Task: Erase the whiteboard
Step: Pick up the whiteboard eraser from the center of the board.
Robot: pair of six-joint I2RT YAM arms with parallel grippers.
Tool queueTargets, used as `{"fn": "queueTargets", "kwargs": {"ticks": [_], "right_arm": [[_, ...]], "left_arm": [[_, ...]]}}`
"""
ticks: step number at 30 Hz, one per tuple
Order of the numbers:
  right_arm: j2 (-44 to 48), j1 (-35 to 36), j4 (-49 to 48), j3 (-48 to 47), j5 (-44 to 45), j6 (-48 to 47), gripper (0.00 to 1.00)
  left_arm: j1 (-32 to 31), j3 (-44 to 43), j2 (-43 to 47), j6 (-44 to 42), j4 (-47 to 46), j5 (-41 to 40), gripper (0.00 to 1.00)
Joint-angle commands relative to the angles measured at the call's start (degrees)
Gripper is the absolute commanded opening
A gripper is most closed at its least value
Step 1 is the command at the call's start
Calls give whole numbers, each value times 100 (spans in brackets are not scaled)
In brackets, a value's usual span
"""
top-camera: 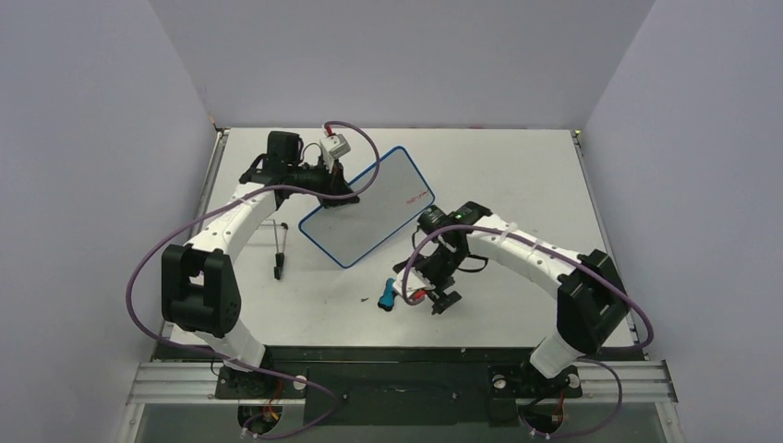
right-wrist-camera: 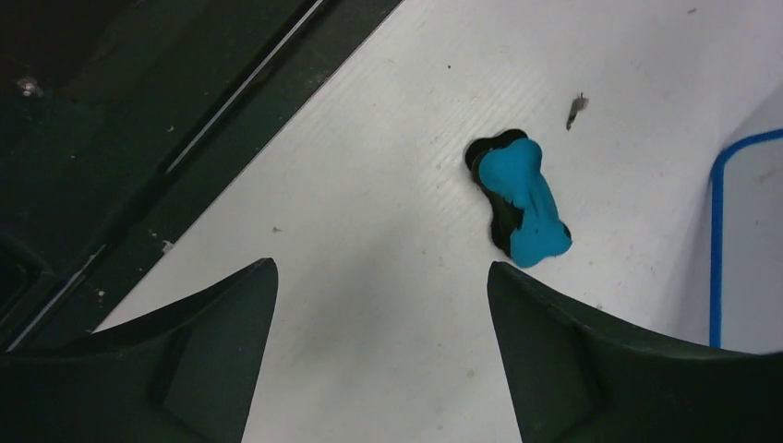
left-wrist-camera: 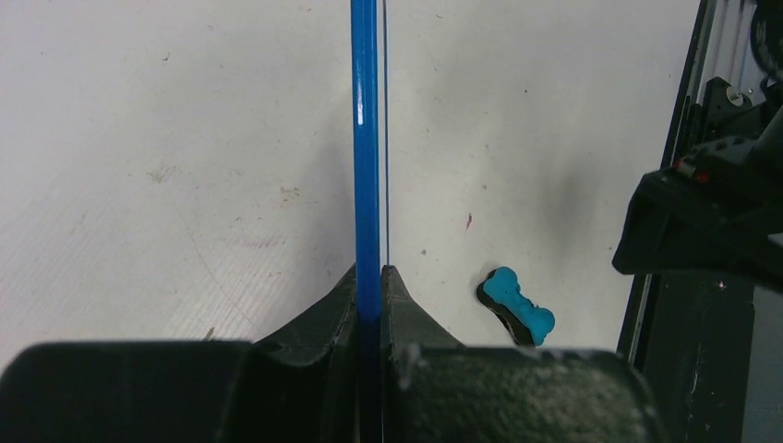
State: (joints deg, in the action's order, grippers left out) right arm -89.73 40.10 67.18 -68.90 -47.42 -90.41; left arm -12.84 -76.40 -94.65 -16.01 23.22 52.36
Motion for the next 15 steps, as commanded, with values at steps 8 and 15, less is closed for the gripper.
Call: {"fn": "queueTargets", "kwargs": {"ticks": [8, 15], "right_arm": [[-1323, 1247, -1021, -1287, 1590, 859, 73], [-1941, 1406, -1201, -1455, 2229, 903, 63]], "left_arm": [[-73, 12, 501, 16, -281, 8, 0], [-78, -8, 516, -96, -163, 11, 0]]}}
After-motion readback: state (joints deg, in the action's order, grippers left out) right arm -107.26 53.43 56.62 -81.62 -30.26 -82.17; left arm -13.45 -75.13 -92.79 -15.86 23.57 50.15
